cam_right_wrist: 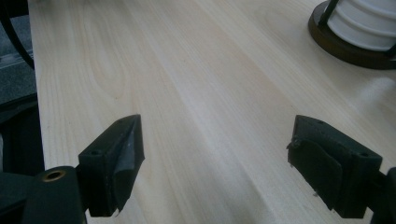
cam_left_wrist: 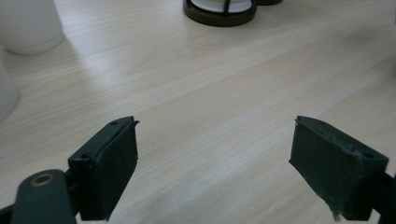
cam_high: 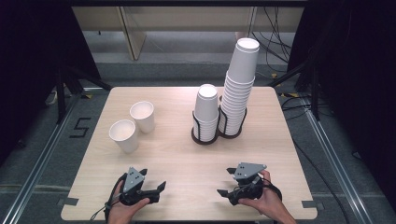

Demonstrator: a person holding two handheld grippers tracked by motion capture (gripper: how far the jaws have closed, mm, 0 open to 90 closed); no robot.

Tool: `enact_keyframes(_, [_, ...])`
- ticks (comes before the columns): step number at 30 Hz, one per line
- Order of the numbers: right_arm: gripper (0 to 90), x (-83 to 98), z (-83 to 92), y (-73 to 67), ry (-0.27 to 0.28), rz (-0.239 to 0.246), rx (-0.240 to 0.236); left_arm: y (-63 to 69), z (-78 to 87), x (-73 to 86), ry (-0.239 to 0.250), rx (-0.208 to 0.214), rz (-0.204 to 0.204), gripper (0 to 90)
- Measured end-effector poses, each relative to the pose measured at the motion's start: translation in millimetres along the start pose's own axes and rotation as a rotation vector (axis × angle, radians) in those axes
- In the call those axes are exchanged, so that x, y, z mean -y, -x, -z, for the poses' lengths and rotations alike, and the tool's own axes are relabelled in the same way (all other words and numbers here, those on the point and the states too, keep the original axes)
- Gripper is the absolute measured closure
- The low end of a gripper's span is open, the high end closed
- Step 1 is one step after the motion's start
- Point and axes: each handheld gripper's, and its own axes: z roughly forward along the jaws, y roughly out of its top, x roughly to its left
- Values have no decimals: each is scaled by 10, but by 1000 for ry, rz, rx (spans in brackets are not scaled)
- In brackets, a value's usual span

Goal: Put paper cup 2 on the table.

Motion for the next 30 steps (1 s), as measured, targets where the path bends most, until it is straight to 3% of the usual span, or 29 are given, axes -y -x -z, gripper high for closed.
enact_keyframes(5, [188, 16, 11, -10, -2, -8, -8, 116, -24, 38, -7, 40, -13, 145])
enact_keyframes(8, [185, 28, 19, -18, -2, -24, 0, 157, -36, 49, -9, 43, -33, 145])
enact_keyframes(11, [183, 37, 22, -11, 3, -4, -3, 206, -23, 59, -10, 55, -30, 145])
enact_keyframes(19, [161, 93, 26, -53, -12, -27, -33, 363, -14, 100, -48, 95, -83, 145])
enact_keyframes(20, [159, 100, 32, -70, -16, -40, -30, 383, -21, 106, -38, 105, -76, 145])
enact_keyframes(26, [159, 134, 20, -113, -29, -19, -50, 513, -9, 126, -46, 131, -82, 145])
enact_keyframes(30, [159, 150, 15, -131, -36, -15, -52, 540, -4, 123, -52, 154, -57, 145])
